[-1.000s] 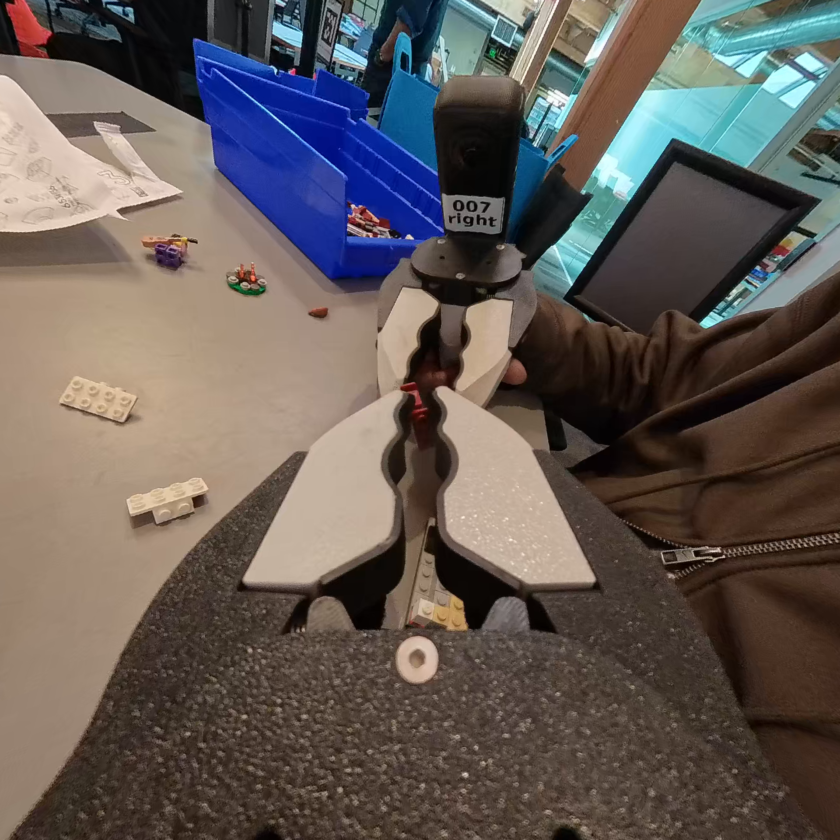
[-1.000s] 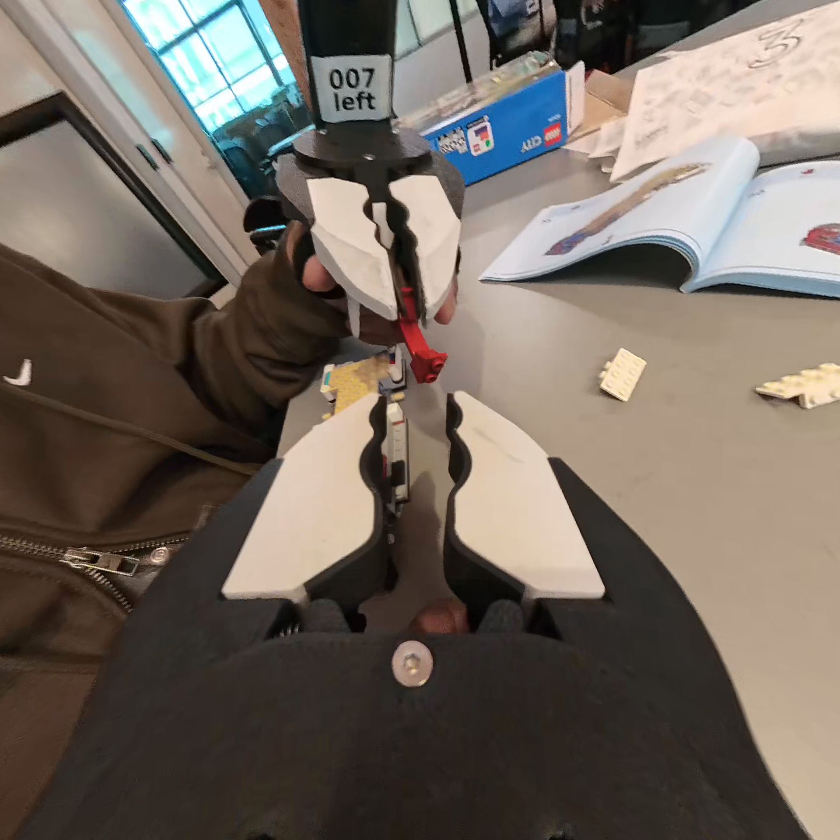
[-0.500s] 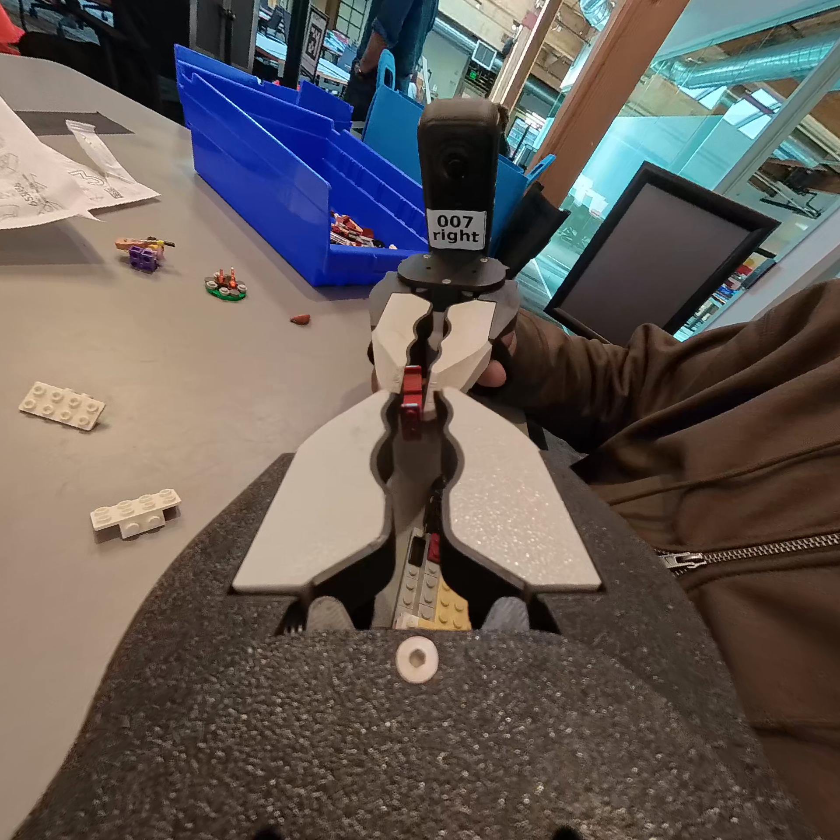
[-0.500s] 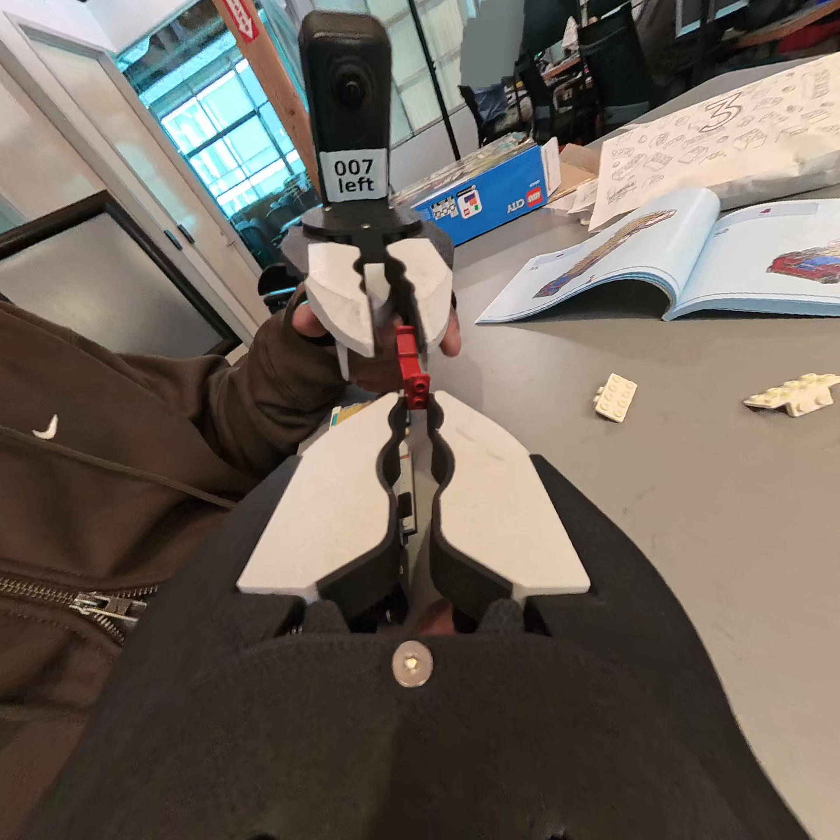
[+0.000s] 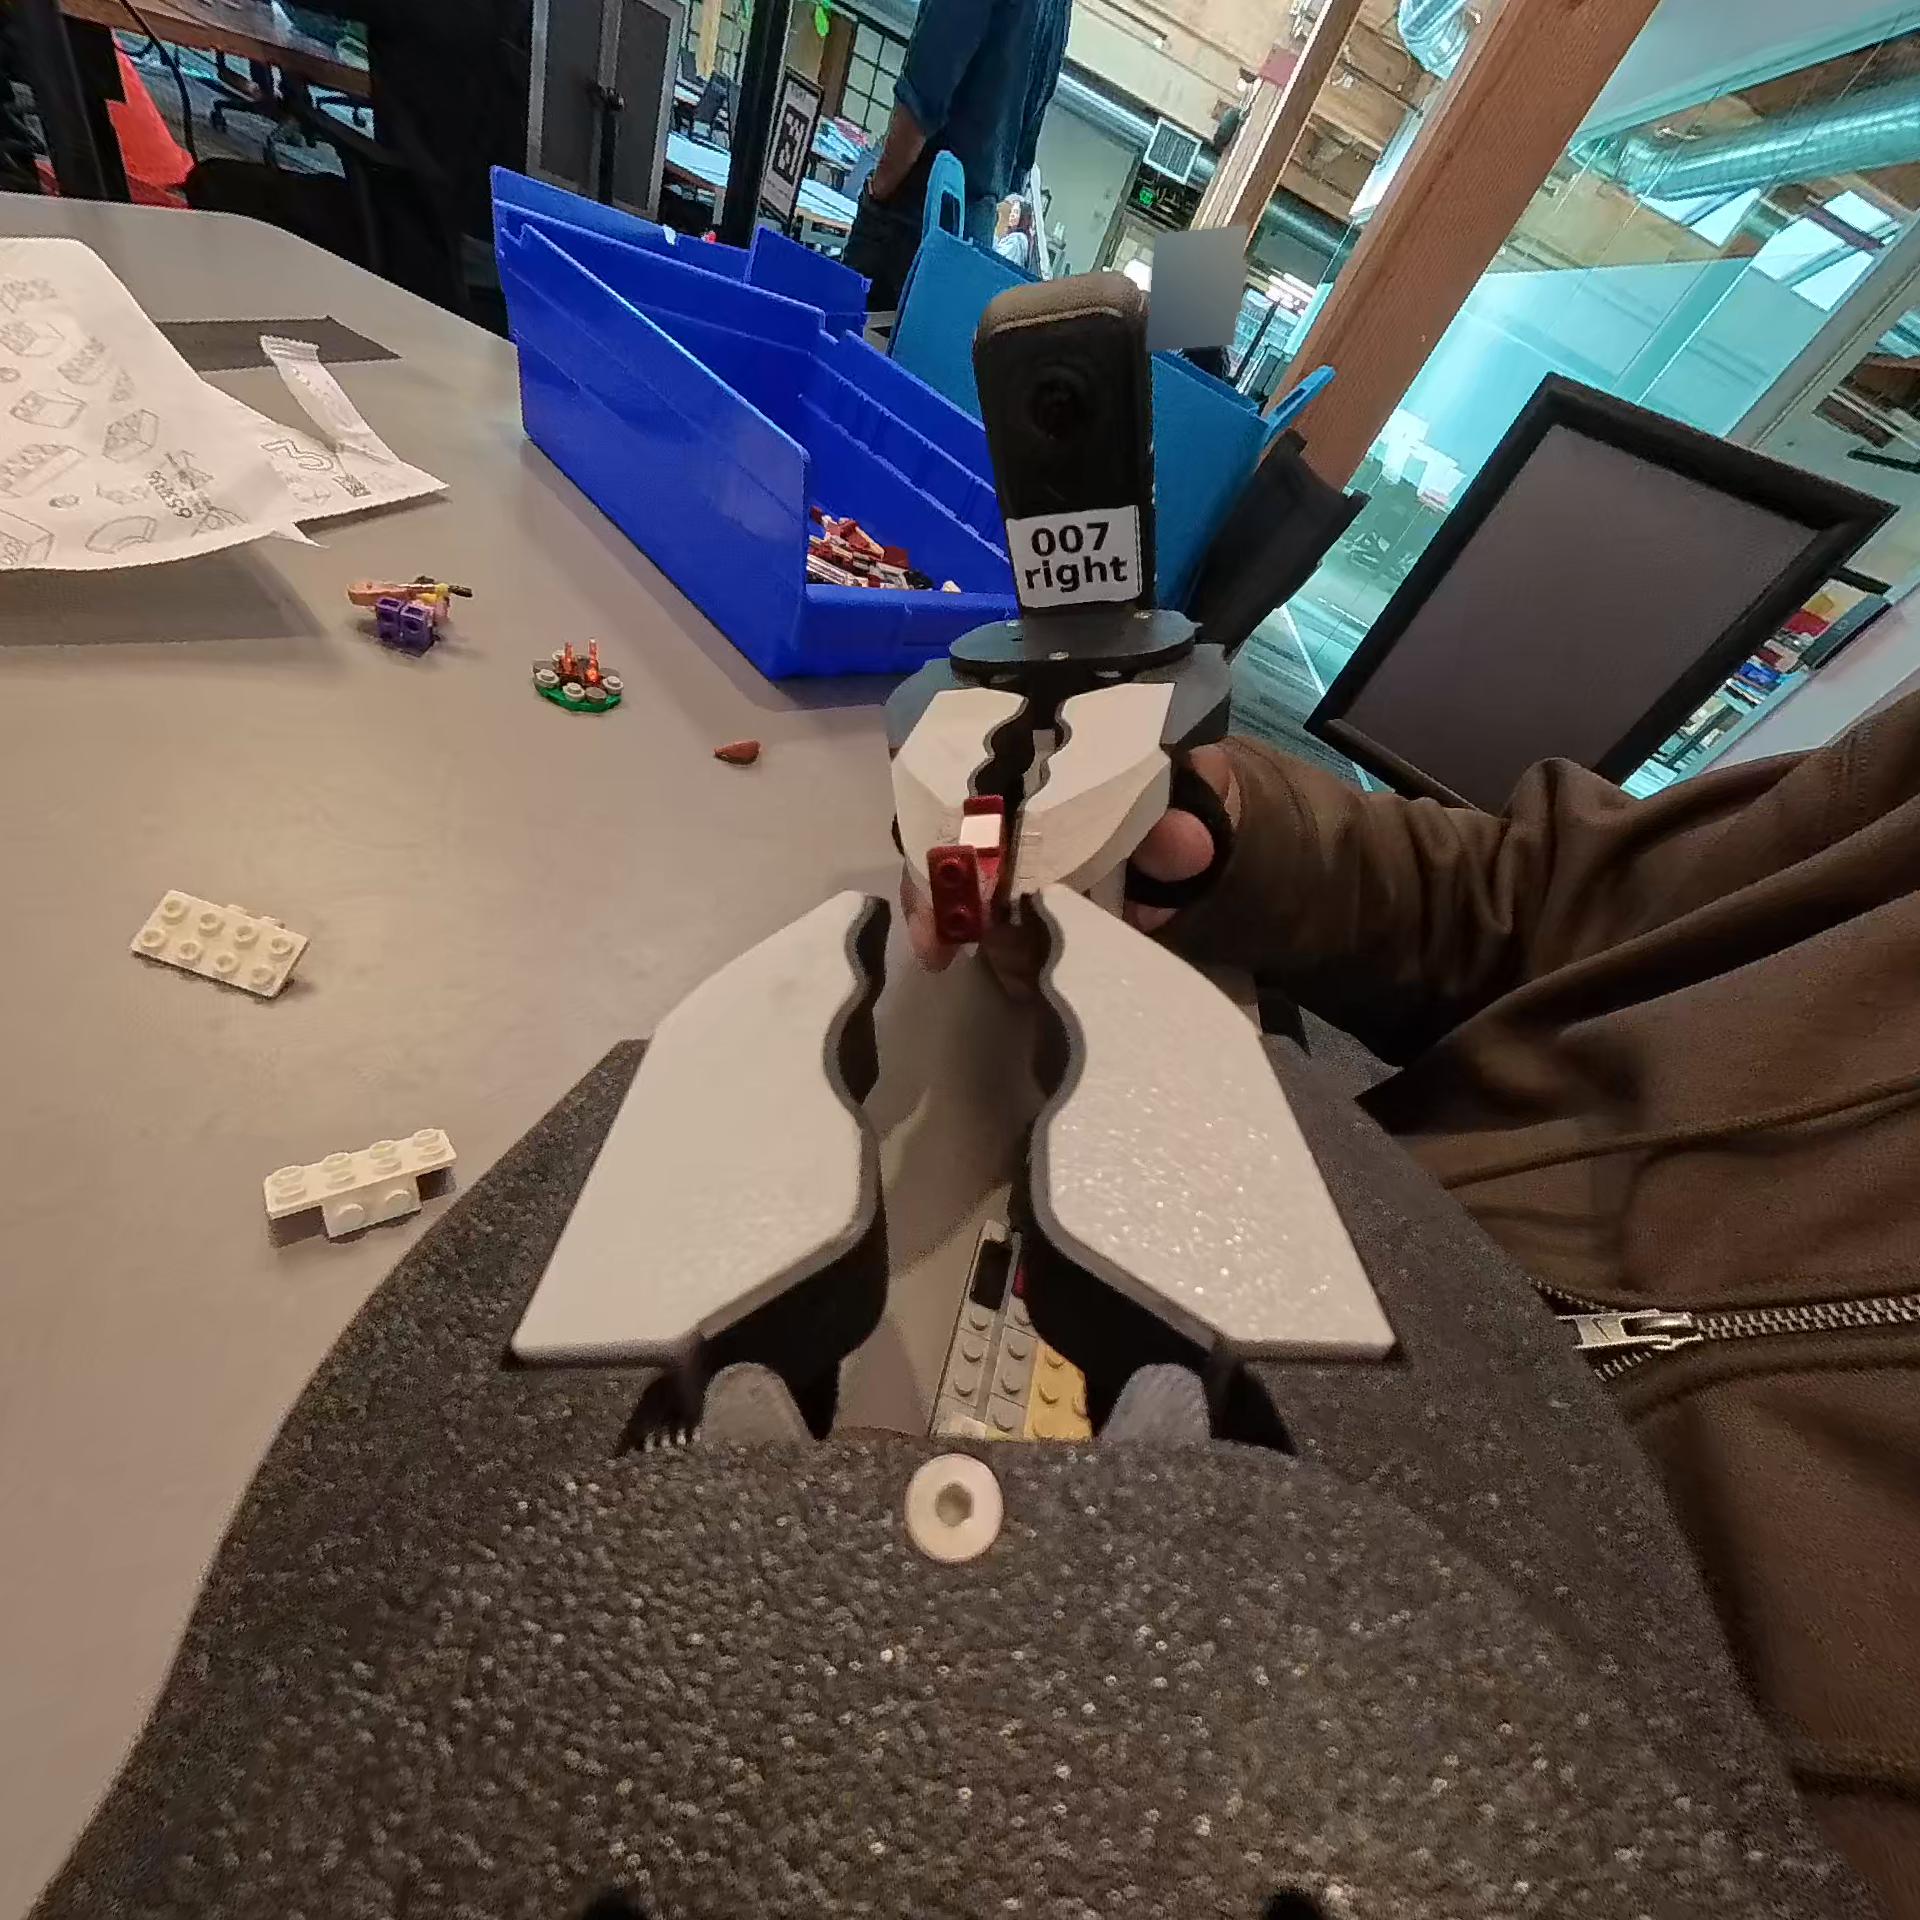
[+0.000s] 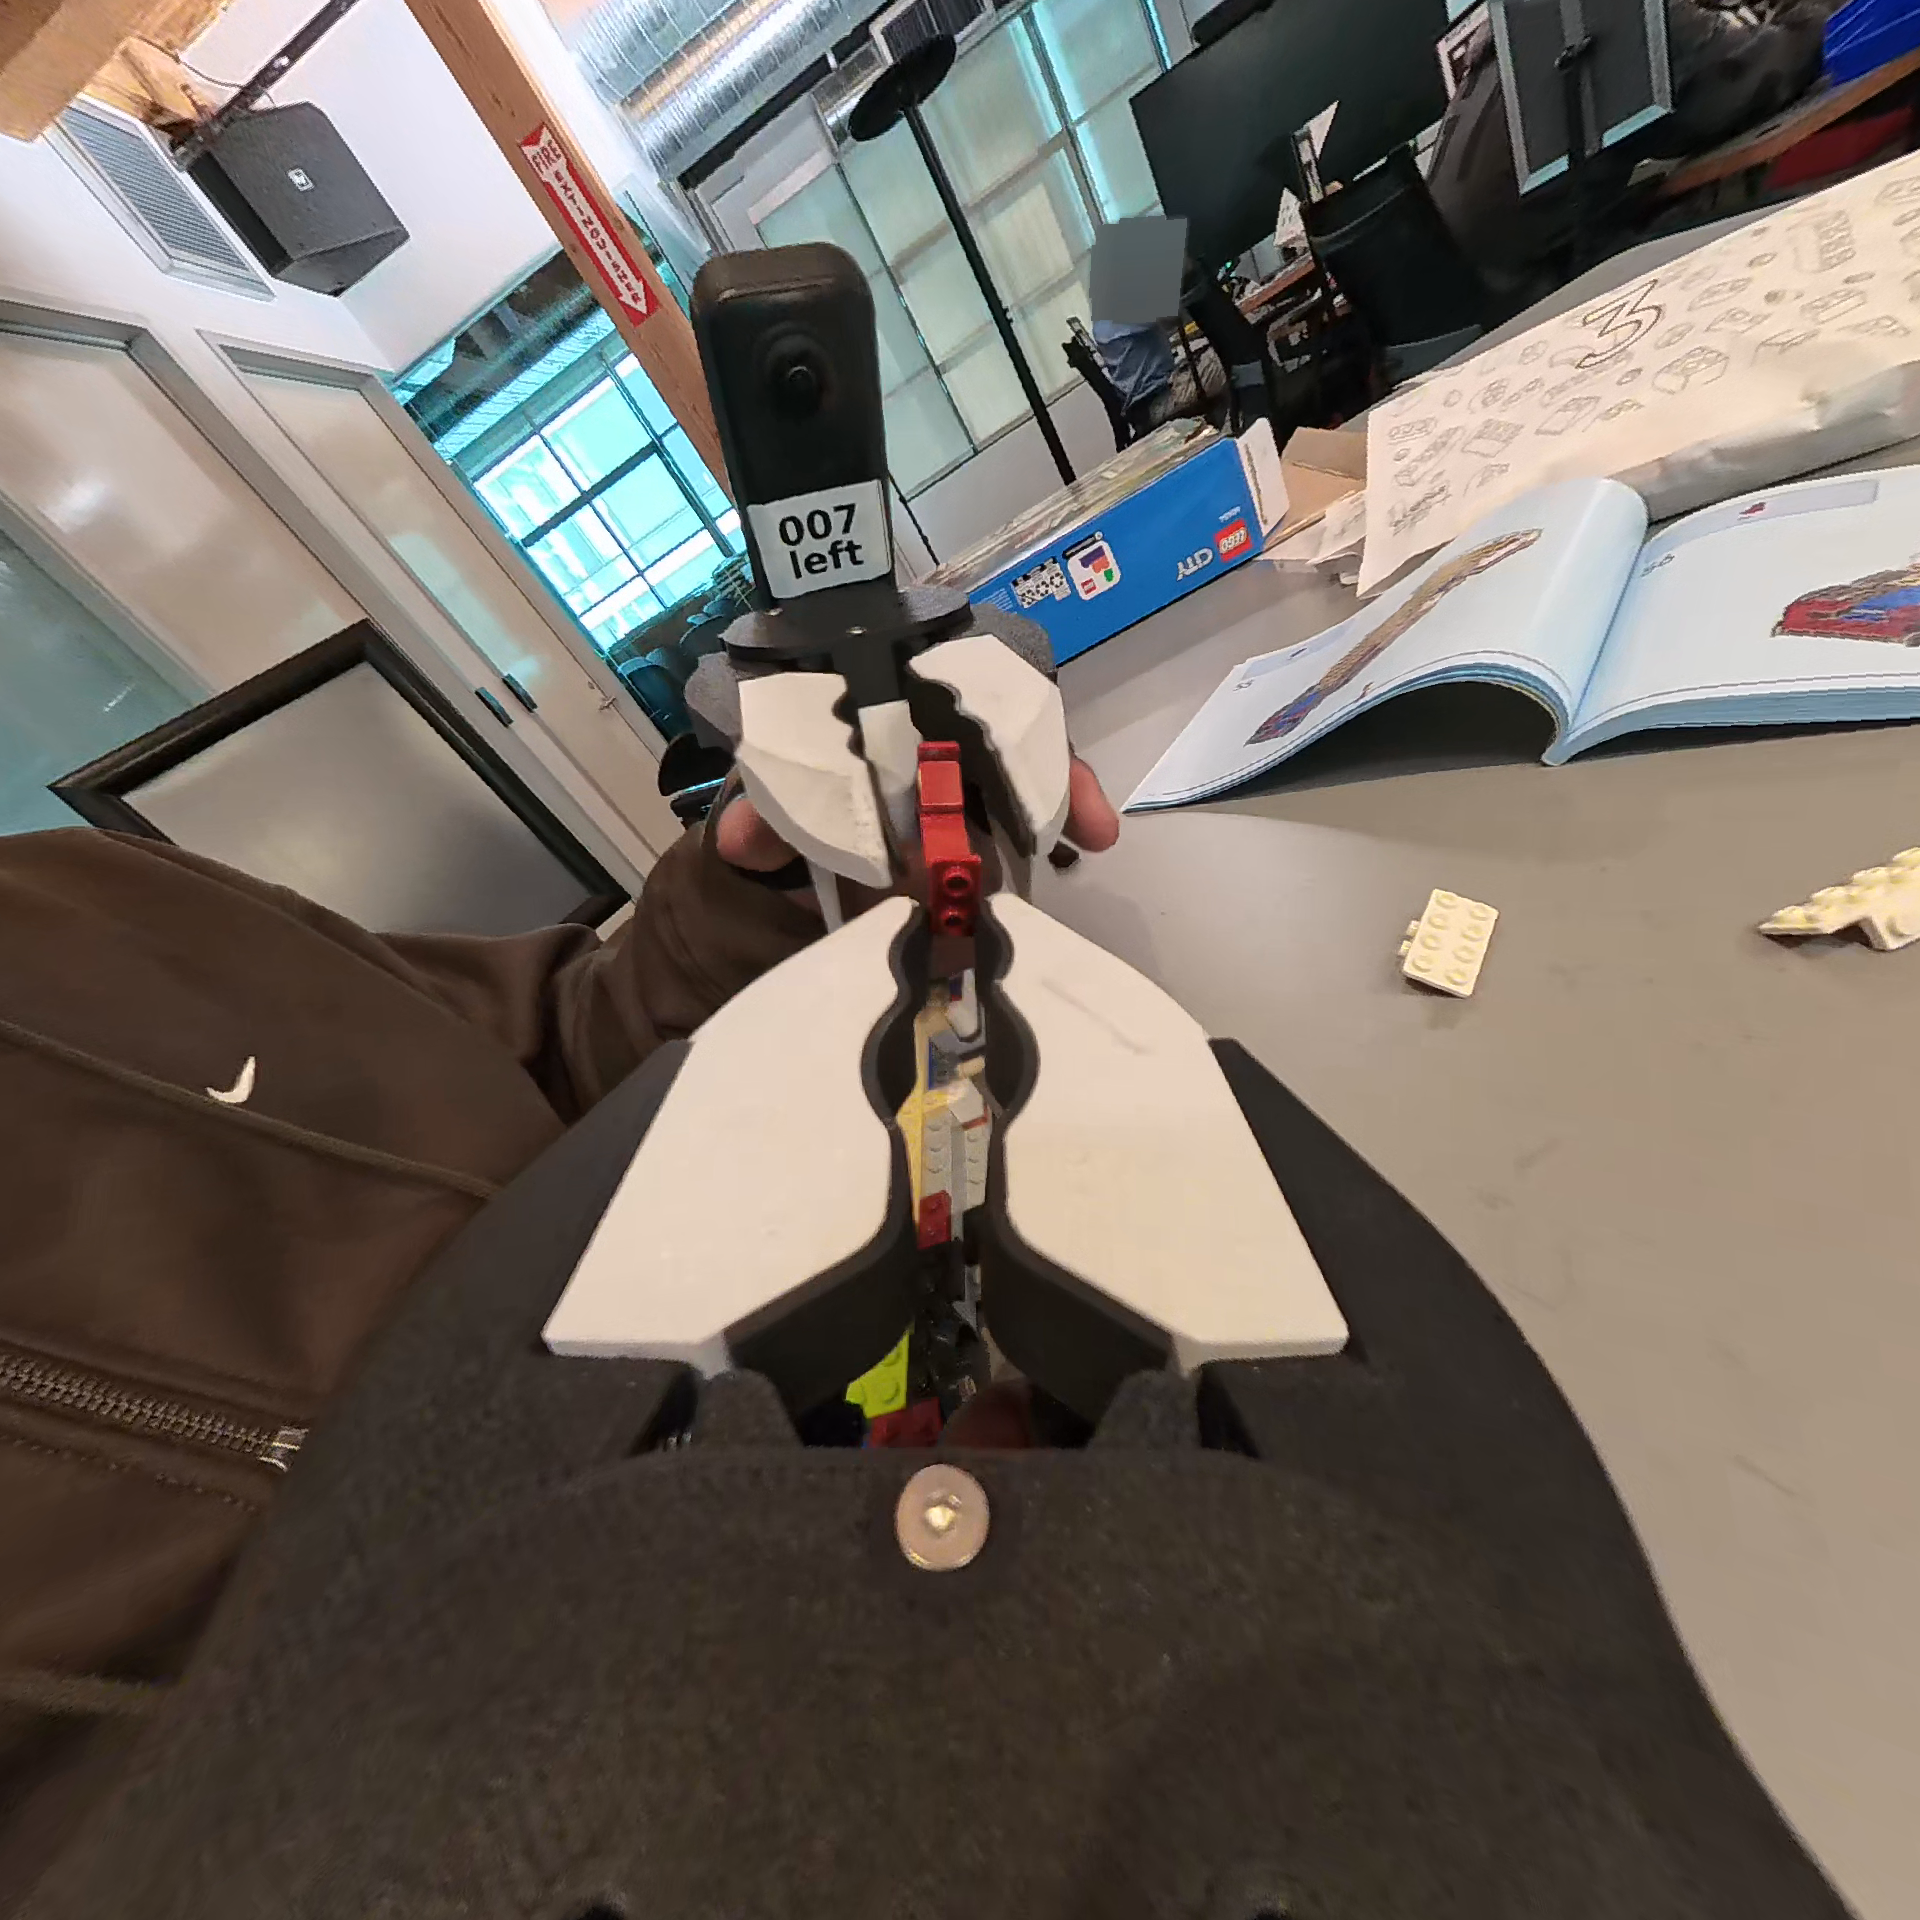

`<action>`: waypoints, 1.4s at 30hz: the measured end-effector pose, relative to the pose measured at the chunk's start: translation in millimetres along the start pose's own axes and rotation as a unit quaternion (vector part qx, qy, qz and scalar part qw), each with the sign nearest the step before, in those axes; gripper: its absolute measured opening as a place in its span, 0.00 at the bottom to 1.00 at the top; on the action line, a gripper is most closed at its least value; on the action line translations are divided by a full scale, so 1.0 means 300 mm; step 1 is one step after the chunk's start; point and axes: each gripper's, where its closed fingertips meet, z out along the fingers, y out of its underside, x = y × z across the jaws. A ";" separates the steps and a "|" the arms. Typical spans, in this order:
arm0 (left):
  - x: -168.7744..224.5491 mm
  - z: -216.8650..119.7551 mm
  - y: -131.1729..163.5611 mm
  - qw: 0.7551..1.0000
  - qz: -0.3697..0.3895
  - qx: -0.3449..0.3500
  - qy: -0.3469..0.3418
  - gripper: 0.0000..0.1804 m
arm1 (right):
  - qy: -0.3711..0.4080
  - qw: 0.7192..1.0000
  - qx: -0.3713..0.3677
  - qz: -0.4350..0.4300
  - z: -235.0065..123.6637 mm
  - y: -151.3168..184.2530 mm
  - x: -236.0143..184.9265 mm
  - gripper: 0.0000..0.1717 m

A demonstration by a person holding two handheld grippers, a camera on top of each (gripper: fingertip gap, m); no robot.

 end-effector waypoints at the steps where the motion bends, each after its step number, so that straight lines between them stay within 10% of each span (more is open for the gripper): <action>1: 0.002 0.001 0.001 1.000 0.001 -0.001 0.001 0.12 | -0.002 1.000 0.003 0.000 0.002 -0.001 -0.004 0.05; 14: 0.016 -0.008 0.014 0.997 0.077 -0.029 -0.013 0.04 | 0.034 0.993 -0.032 -0.109 -0.017 0.015 -0.010 0.11; 25: -0.016 0.011 0.128 0.966 0.191 -0.167 -0.057 0.04 | 0.099 0.931 -0.175 -0.306 -0.019 0.092 0.031 0.14; 42: 0.003 0.022 0.138 0.964 0.207 -0.162 -0.049 0.10 | 0.072 0.949 -0.173 -0.253 -0.008 0.124 0.012 0.04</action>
